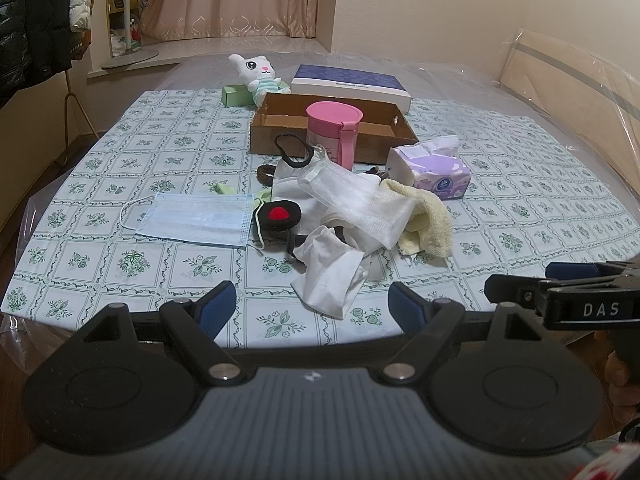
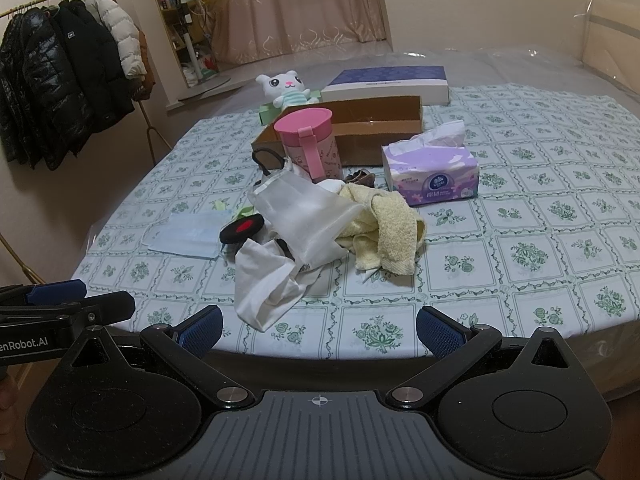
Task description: Organize soft objects
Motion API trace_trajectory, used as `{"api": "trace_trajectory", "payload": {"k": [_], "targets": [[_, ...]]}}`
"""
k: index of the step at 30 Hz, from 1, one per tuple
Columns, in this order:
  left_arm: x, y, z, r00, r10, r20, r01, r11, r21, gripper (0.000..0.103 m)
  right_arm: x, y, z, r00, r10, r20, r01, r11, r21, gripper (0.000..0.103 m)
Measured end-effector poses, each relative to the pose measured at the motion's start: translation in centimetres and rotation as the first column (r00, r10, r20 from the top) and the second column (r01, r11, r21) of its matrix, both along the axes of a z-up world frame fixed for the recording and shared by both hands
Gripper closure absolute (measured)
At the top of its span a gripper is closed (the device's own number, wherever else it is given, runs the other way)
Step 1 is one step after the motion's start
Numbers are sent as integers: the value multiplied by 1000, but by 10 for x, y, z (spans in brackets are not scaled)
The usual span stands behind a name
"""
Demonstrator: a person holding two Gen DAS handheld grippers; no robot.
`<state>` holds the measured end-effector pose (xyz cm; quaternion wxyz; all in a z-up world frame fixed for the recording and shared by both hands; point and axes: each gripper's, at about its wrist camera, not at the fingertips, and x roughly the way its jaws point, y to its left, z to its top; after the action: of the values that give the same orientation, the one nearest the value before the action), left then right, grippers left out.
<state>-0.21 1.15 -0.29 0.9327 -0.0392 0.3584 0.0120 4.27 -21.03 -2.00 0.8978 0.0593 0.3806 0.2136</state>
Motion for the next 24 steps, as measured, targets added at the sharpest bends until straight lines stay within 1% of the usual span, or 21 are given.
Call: {"api": "trace_trajectory", "payload": {"k": [15, 24], "targets": [[2, -2, 1, 1000, 2, 0, -2, 1000, 0, 21, 0, 1, 0, 1000, 0, 0, 0, 1000, 1, 0], [4, 8, -2, 1000, 13, -2, -13, 1000, 1, 21, 1, 0, 2, 1000, 3, 2, -3, 1000, 0, 0]]}}
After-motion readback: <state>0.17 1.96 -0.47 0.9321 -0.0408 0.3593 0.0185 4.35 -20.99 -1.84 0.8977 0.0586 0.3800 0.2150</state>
